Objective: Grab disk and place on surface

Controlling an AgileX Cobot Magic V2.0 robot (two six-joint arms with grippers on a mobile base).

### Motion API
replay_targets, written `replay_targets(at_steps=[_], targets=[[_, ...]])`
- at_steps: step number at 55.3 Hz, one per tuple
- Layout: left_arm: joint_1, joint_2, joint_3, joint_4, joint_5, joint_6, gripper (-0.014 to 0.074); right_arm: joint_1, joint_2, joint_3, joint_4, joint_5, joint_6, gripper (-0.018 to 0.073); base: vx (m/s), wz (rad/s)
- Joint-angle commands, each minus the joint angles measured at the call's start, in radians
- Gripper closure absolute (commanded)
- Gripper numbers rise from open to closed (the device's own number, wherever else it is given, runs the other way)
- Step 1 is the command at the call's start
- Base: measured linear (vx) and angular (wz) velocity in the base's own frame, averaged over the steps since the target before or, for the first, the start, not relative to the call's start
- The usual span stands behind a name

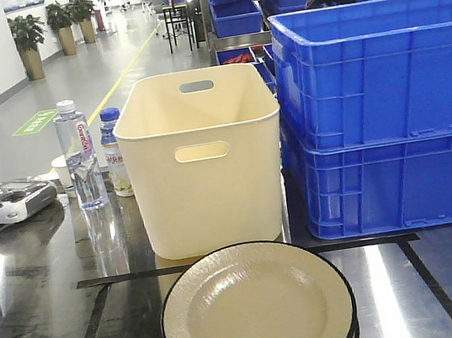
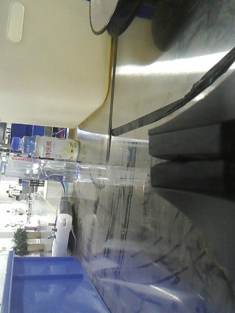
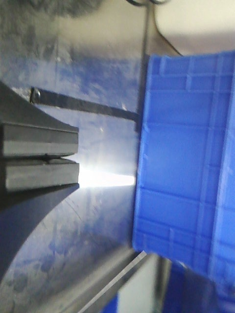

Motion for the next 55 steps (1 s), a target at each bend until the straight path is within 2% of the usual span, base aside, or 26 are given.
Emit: replay_targets(at_steps=[1,5,11,15,20,55], targets=[[0.003,-0.012,-0.014,0.000,-0.081,0.001,0.0605,-0.021,-0.067,0.048,-0.015,-0.120,-0.001,0.0568,0.00,0.00],[0.003,-0.012,-0.014,0.000,-0.081,0.001,0.0605,-0.019,-0.126,0.111,-0.013,-0.120,0.007,0.0568,0.00,0.00],[0.003,-0.015,-0.014,0.001,-0.075,0.001,0.0605,-0.017,-0.121,0.211,-0.010,-0.192,0.041,0.0568,0.00,0.00],[0.003,-0.015,-0.014,0.001,-0.075,0.001,0.0605,-0.018,-0.121,0.199,-0.003,-0.118,0.048,0.0568,0.00,0.00],[0.003,-0.015,-0.014,0.001,-0.075,0.001,0.0605,-0.019,-0.121,0.203,-0.003,-0.105,0.048,0.0568,0.00,0.00],[0.004,-0.014,-0.014,0.001,-0.081,0.001,0.0605,-0.019,-0.121,0.203,-0.003,-0.104,0.048,0.0568,0.00,0.00]])
